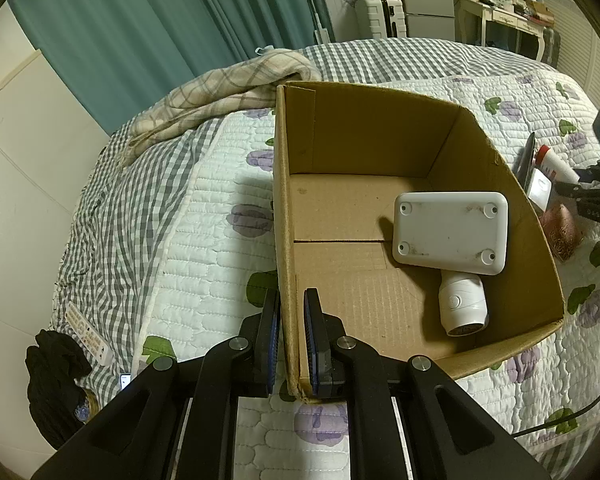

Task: Organize rigid objects
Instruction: 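Carry the white bottle into the box with the right gripper and release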

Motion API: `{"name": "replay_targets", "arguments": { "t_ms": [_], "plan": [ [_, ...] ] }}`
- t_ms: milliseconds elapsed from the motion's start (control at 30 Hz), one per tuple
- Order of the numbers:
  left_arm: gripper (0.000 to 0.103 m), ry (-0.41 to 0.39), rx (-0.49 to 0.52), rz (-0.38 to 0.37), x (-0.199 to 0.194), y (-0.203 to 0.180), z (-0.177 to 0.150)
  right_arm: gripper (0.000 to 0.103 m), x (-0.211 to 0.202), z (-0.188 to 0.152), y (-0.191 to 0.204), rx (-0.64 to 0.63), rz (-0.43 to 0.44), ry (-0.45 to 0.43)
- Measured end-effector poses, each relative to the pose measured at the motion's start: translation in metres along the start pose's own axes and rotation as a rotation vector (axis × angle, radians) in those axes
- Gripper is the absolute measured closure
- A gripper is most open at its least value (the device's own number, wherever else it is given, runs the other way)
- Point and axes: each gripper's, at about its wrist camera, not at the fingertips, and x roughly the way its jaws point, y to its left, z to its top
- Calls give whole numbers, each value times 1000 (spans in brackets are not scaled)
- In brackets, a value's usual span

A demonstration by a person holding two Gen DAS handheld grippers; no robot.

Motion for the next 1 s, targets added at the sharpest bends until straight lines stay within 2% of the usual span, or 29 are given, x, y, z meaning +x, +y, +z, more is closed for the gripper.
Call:
{"name": "replay_targets", "arguments": {
  "t_ms": [200,367,500,633,767,1000],
  "plan": [
    [92,0,-1,0,0,0,0,67,-33,1,-2,-6,2,-69],
    [92,1,-3,-2,0,1,-1,67,-82,15,10,-23,42,-176],
    [92,2,-4,-2,1,0,-1,67,-122,26,39,-67,103,-267],
    [92,2,-6,-2,1,1,-2,67,-149,42,84,-131,197,-341],
    [92,2,-6,-5,1,0,-2,67,-150,51,125,-169,279,-354],
    [92,1,-7,-6,0,1,-1,67,-125,52,191,-225,381,-295]
  ]
}}
